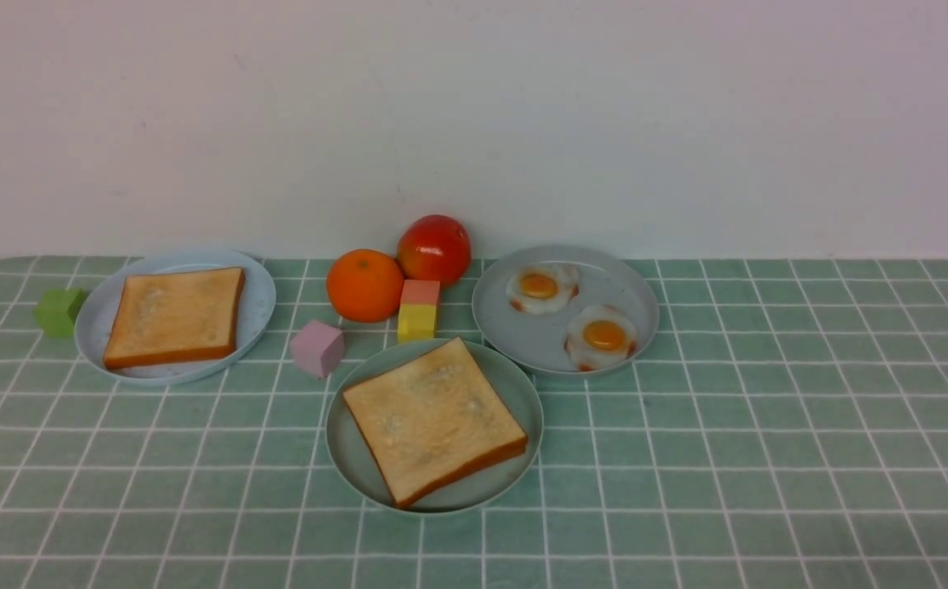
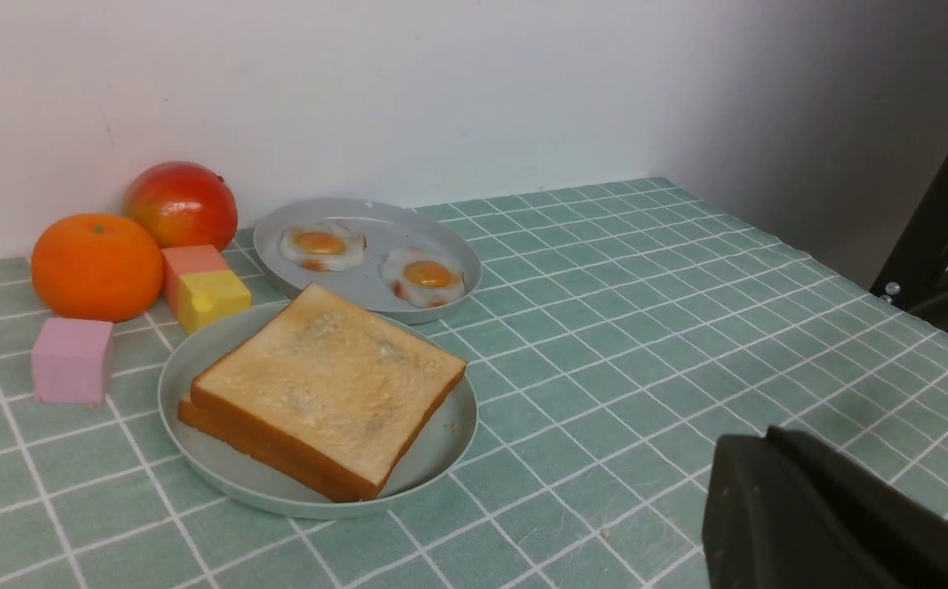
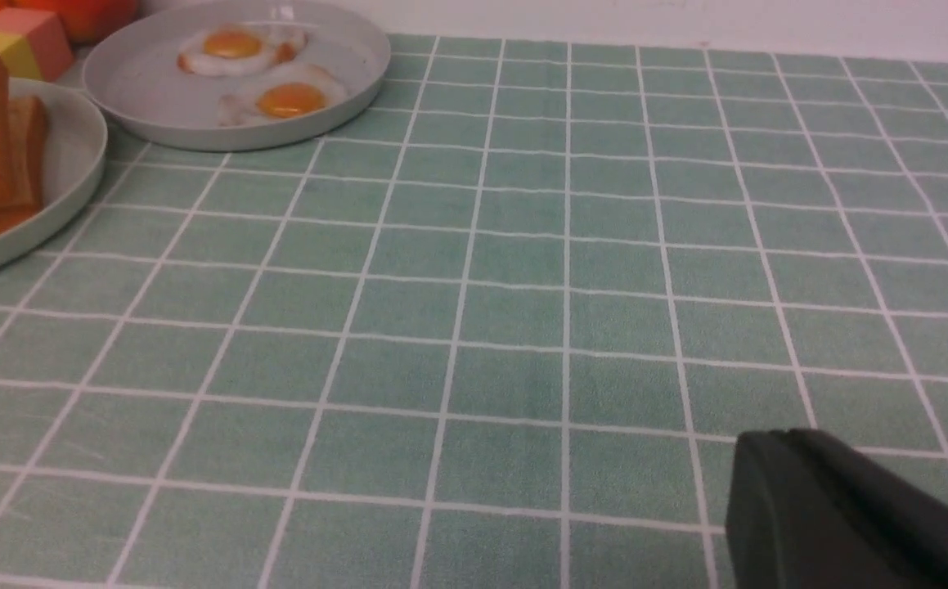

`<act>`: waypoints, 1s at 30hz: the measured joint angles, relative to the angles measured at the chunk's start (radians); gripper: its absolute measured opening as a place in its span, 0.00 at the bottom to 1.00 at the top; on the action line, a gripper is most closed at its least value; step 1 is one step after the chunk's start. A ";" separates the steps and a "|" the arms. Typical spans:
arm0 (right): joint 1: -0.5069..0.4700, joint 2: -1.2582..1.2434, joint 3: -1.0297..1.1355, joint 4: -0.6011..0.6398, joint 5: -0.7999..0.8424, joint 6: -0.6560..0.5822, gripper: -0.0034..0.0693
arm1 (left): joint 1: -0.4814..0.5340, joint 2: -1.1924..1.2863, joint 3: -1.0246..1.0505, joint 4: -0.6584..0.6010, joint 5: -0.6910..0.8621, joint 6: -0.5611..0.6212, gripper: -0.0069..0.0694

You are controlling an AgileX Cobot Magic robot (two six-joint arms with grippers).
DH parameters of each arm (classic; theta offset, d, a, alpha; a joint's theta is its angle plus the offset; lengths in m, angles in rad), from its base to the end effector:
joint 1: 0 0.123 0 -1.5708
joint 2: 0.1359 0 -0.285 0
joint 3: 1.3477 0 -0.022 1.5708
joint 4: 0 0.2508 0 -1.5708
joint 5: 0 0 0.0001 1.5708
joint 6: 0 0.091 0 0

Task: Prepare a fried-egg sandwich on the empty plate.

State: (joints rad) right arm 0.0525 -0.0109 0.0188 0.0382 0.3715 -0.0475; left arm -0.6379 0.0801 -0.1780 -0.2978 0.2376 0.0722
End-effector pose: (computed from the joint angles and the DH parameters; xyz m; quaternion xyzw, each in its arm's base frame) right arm 0.0525 0.0040 0.1740 -0.0300 0.8019 0.0177 0.5965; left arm 0.0403 -0.0377 0.2479 0.1739 0.7007 -0.3096 0.6189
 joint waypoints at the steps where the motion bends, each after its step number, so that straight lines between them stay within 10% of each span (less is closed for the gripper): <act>1: 0.000 0.000 0.000 0.000 0.002 -0.001 0.03 | 0.000 0.000 0.000 0.000 0.000 0.000 0.10; 24: -0.001 0.000 -0.001 0.003 0.006 -0.002 0.03 | 0.003 0.000 0.006 0.007 -0.039 0.000 0.12; 30: -0.001 0.000 -0.001 0.003 0.006 -0.002 0.03 | 0.242 -0.032 0.072 0.179 -0.201 -0.099 0.07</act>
State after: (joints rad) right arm 0.0516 -0.0109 0.0178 0.0415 0.3778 -0.0493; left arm -0.3958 0.0482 -0.1057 -0.1191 0.0369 -0.0272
